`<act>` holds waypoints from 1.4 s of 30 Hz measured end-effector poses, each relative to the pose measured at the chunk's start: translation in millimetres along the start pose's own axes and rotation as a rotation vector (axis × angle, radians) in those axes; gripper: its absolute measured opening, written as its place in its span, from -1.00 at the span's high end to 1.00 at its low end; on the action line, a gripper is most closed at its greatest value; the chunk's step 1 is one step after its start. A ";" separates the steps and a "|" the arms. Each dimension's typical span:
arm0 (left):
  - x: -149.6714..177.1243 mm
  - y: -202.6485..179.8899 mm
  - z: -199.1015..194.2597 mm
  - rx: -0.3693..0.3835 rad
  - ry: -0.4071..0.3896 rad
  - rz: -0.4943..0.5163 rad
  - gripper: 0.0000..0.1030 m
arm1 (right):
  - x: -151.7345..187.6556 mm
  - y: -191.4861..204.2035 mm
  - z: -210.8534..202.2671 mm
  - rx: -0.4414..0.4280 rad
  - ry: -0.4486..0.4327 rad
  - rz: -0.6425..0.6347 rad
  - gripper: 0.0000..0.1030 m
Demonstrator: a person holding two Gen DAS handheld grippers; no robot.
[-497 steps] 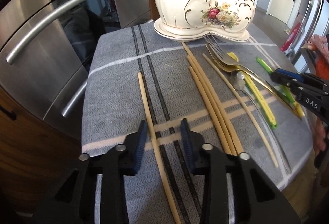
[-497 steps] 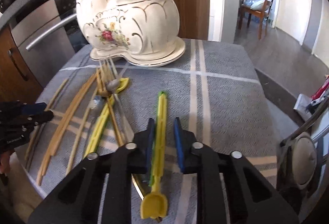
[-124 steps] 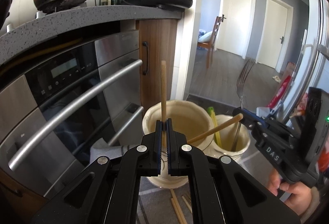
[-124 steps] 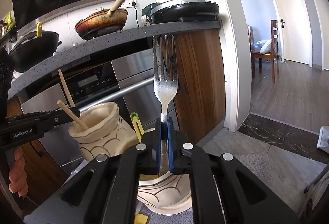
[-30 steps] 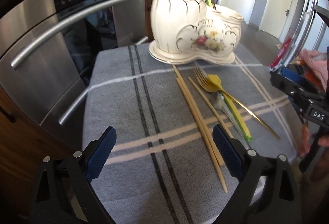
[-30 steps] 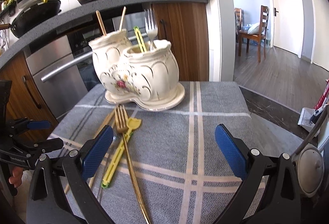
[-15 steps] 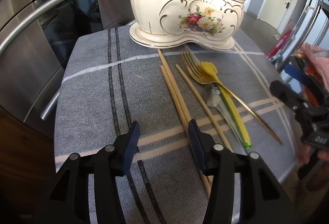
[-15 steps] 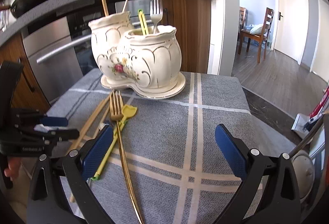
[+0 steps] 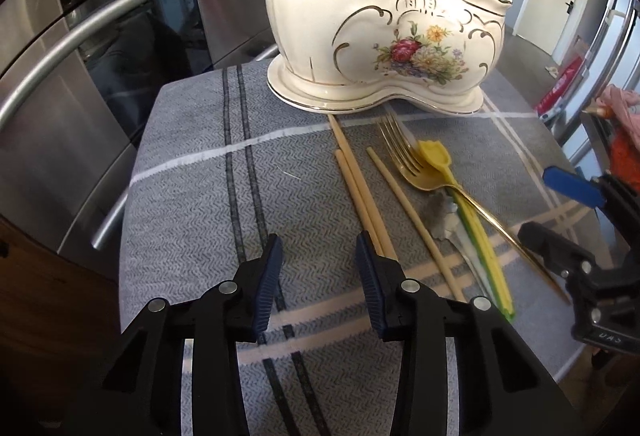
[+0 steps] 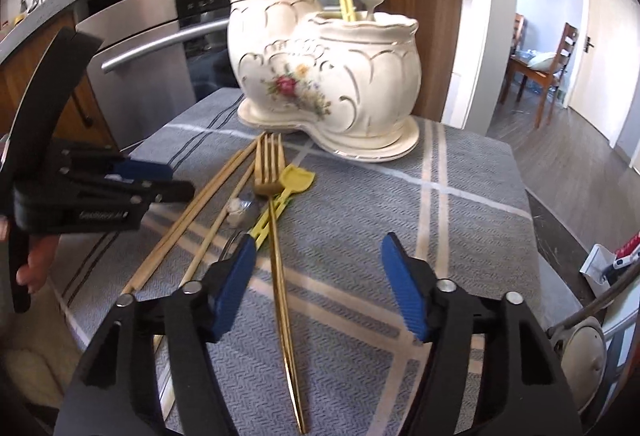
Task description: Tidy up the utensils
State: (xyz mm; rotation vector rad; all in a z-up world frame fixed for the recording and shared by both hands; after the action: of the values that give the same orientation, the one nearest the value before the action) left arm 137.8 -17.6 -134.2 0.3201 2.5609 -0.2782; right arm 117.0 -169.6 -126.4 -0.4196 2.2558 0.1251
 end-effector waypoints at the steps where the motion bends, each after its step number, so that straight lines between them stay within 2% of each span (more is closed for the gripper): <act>1: -0.7 1.2 0.2 -0.009 -0.001 0.000 0.31 | 0.8 -0.4 0.7 -0.001 0.005 0.002 -0.16; 8: -1.8 11.1 -0.8 -0.014 -0.005 -0.010 0.90 | 2.2 -4.0 -0.2 -0.005 0.011 0.015 -0.08; 11: 0.1 12.7 -2.3 -0.008 -0.005 -0.006 0.95 | 3.4 -4.7 1.5 -0.006 0.017 0.016 -0.08; 21: 6.2 5.2 -8.5 0.005 -0.008 0.029 0.96 | 5.3 -3.7 -1.4 -0.010 0.022 -0.029 -0.07; 25: 2.8 -2.8 -12.7 0.098 -0.013 -0.022 0.96 | 6.6 2.7 -0.8 -0.045 0.038 -0.037 0.02; 27: 3.8 -8.7 -10.2 0.122 0.000 -0.029 0.91 | 8.5 5.7 1.9 -0.036 0.048 -0.055 0.18; 28: 3.8 -11.5 -8.4 0.131 0.005 -0.030 0.87 | 9.9 7.3 4.1 -0.033 0.057 -0.063 0.20; 29: 4.0 -13.5 -7.9 0.139 0.006 -0.032 0.72 | 10.8 8.9 5.6 -0.033 0.062 -0.070 0.21; 31: 4.0 -15.0 -5.8 0.131 0.006 -0.032 0.63 | 11.4 11.2 7.4 -0.031 0.066 -0.076 0.21; 40: -0.4 -21.5 2.5 0.130 0.028 -0.044 0.63 | 8.8 13.2 14.2 -0.019 0.076 -0.085 0.28; 42: -2.6 -24.7 4.7 0.105 0.031 -0.029 0.63 | 8.9 14.5 15.0 -0.014 0.075 -0.092 0.33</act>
State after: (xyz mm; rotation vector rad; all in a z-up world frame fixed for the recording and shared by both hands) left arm 135.3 -42.7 -133.5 0.3286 2.5880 -0.4224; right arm 117.4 -154.9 -143.7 -0.5431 2.3057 0.0787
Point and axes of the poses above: each gripper's, at about its wrist camera, not at the fingertips, and z roughly the way its jaws point, y to its left, x to its underside, the point moved 8 cm from there along z, roughly the way its jaws point, and after that the axes turned 8 degrees about x, right-handed, at the moved point
